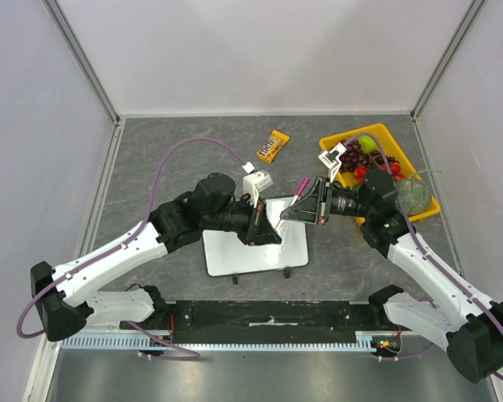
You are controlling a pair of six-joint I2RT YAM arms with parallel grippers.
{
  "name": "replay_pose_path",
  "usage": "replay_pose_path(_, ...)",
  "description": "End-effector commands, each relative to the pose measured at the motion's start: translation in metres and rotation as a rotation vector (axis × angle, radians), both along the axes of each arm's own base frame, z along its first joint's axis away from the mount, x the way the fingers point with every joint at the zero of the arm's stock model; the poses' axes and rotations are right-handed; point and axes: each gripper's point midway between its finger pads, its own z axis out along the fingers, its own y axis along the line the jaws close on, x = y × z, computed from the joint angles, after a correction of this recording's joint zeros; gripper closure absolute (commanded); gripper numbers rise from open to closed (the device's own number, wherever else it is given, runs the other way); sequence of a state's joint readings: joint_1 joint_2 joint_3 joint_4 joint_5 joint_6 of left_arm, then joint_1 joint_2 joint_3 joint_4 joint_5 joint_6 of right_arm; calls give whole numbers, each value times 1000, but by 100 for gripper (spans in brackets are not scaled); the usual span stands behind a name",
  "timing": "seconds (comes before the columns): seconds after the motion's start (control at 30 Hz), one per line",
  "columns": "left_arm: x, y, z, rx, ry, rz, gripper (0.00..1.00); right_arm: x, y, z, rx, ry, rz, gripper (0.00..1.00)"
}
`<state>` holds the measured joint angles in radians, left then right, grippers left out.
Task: Write a sentence on the whiteboard
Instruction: Pass from the left arm to the right, then adjust the whiteboard stand at the corner of the board.
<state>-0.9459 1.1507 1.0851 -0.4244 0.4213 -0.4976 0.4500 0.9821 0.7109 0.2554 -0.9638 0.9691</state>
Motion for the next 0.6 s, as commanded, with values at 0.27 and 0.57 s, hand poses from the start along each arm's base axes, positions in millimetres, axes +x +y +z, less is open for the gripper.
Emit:
replay_pose_path(0.27, -5, 19, -7, 20, -18, 46, 47, 3, -1, 4, 8, -46, -45, 100)
replay_pose_path(0.57, -9, 70, -73, 153, 110, 289, 22, 24, -18, -11, -119, -113, -243, 100)
